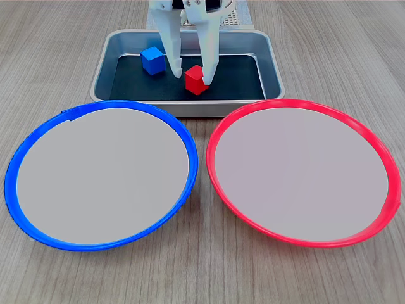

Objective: Move two blocks from tray to matching dishes

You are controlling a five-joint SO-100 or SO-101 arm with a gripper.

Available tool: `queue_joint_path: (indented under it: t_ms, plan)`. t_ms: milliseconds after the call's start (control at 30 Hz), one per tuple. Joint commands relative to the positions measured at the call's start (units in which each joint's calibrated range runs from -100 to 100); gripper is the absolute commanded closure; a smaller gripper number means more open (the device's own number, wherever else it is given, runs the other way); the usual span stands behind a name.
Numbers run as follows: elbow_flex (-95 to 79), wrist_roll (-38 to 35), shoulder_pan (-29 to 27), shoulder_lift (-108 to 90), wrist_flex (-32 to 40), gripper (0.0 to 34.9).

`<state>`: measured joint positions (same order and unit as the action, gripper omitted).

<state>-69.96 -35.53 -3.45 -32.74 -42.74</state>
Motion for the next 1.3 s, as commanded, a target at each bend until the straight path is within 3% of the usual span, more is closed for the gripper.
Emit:
queue_joint_path:
  t_ms: [0,33,67,100,333,467,600,633,767,800,833,900,933,967,1067,1167,1267]
  plan:
    - [-0.6,-1.4,1.1,1.3,0.9,21.8]
    - [-0.5,-1.5,1.5,1.6,0.9,25.0]
    - [0.1,-1.2,2.3,1.7,0.8,32.4]
    - [1.7,-0.2,3.1,1.9,0.3,34.6]
    - [27.3,11.7,12.2,7.4,-6.8,34.6]
    - [44.5,19.1,17.1,19.8,-4.3,34.6]
    - [56.9,21.6,20.6,36.7,0.6,34.6]
    - [58.1,21.5,20.9,38.9,1.4,33.6]
    - [58.2,20.5,21.4,42.6,5.6,20.5]
    - [57.4,20.2,21.5,42.3,6.3,19.6]
    - [56.5,20.0,21.5,41.4,6.4,18.4]
    - [54.4,19.5,21.5,38.5,5.7,22.2]
    - [52.8,19.2,21.1,35.5,4.3,31.4]
    - [51.9,18.9,20.7,33.5,3.1,34.6]
    - [48.3,17.6,17.6,24.9,-6.7,34.7]
    - [42.3,14.7,10.7,15.8,-18.2,34.7]
    - [34.3,11.7,2.3,9.4,-21.4,34.7]
